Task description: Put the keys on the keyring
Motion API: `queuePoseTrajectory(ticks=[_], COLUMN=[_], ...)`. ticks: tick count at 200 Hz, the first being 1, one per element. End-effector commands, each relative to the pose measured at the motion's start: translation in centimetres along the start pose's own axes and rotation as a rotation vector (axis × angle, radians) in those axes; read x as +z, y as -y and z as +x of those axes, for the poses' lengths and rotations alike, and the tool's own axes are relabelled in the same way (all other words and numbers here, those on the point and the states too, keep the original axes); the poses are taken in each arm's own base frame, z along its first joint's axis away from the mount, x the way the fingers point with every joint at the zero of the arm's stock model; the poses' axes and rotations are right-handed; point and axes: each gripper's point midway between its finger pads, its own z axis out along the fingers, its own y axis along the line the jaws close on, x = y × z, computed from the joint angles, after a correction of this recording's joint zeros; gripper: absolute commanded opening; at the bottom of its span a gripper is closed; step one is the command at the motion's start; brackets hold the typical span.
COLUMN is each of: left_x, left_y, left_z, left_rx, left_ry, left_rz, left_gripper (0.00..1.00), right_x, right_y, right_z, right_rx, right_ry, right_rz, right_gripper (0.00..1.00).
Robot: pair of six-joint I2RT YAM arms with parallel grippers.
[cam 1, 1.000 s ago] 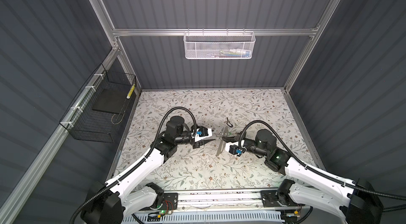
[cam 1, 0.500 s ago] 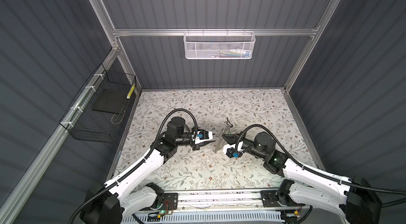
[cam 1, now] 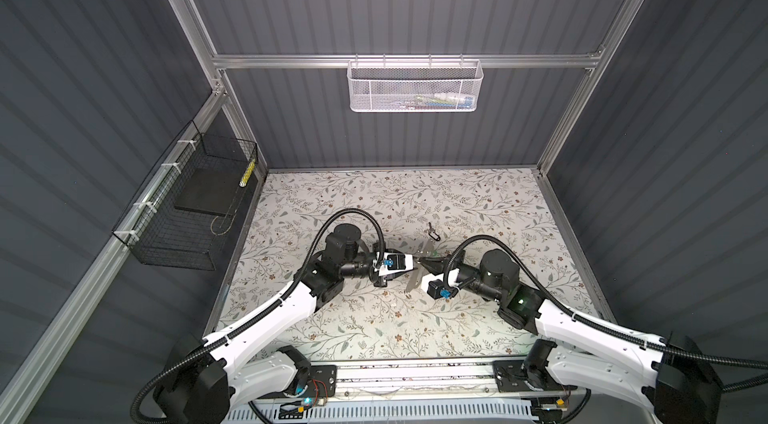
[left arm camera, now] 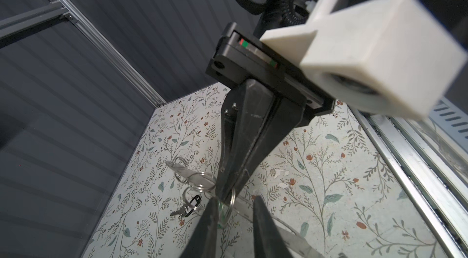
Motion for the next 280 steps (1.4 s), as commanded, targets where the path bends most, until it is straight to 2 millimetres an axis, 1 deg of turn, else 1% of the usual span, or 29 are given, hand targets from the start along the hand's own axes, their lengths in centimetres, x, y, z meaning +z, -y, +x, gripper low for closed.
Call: queuePoseTrajectory(ticks=[1, 42, 63, 95, 110, 130, 157, 176, 178, 184, 200, 216, 237, 269, 280], left_x=[0.2, 0.5, 0.6, 0.7, 0.8, 0.7, 0.4, -0.1, -0.2, -0.4, -0.8, -1.0, -1.1, -1.2, -1.2], left_y=[-0.9, -0.8, -0.8, -0.9, -0.7, -0.9, -1.6, -2.1, -2.2, -2.4, -2.8, -2.9, -3.1, -3.2, -3.1], left_z=[-1.1, -0.9, -0.7, -0.9, -0.8, -1.1, -2.2, -2.9, -3.0, -3.2, -3.8, -4.4, -5.0, -5.7, -5.8], left_rx=[0.034, 0.028, 0.025, 0.032, 0.028, 0.003, -0.038, -0.08, -0.085, -0.099, -0.126, -0.143, -0.16, -0.174, -0.176], left_ry=[0.023, 0.015, 0.011, 0.016, 0.016, 0.029, 0.09, 0.158, 0.166, 0.19, 0.24, 0.279, 0.326, 0.372, 0.378], left_rz=[-0.016, -0.006, -0.003, -0.004, 0.004, -0.003, -0.044, -0.063, -0.065, -0.071, -0.08, -0.078, -0.079, -0.068, -0.062], left_gripper=[0.25, 0.23, 0.21, 0.09, 0.0, 0.0, 0.0, 0.0, 0.0, 0.0, 0.0, 0.0, 0.0, 0.0, 0.0], right_x=[-0.1, -0.2, -0.2, -0.2, -0.2, -0.4, -1.3, -2.6, -2.8, -3.3, -4.2, -4.4, -4.2, -3.5, -3.4], right_y=[1.3, 1.6, 1.6, 1.6, 1.8, 2.2, 2.8, 3.4, 3.3, 3.3, 3.6, 3.5, 3.1, 3.1, 3.3], right_z=[-1.4, -1.8, -1.9, -2.0, -2.1, -2.0, -0.9, -0.3, -0.7, -0.7, -0.5, -0.6, -1.1, -2.2, -2.6], right_rx=[0.019, 0.029, 0.034, 0.039, 0.054, 0.084, 0.166, 0.239, 0.246, 0.274, 0.326, 0.356, 0.385, 0.433, 0.442], right_ry=[0.039, 0.054, 0.057, 0.057, 0.064, 0.063, 0.037, 0.043, 0.067, 0.085, 0.106, 0.119, 0.145, 0.201, 0.22], right_rz=[0.019, 0.017, 0.007, 0.005, 0.01, 0.019, 0.035, 0.081, 0.07, 0.074, 0.097, 0.092, 0.057, -0.006, -0.015], right_gripper=[0.0, 0.0, 0.0, 0.0, 0.0, 0.0, 0.24, 0.3, 0.31, 0.32, 0.32, 0.3, 0.27, 0.26, 0.25])
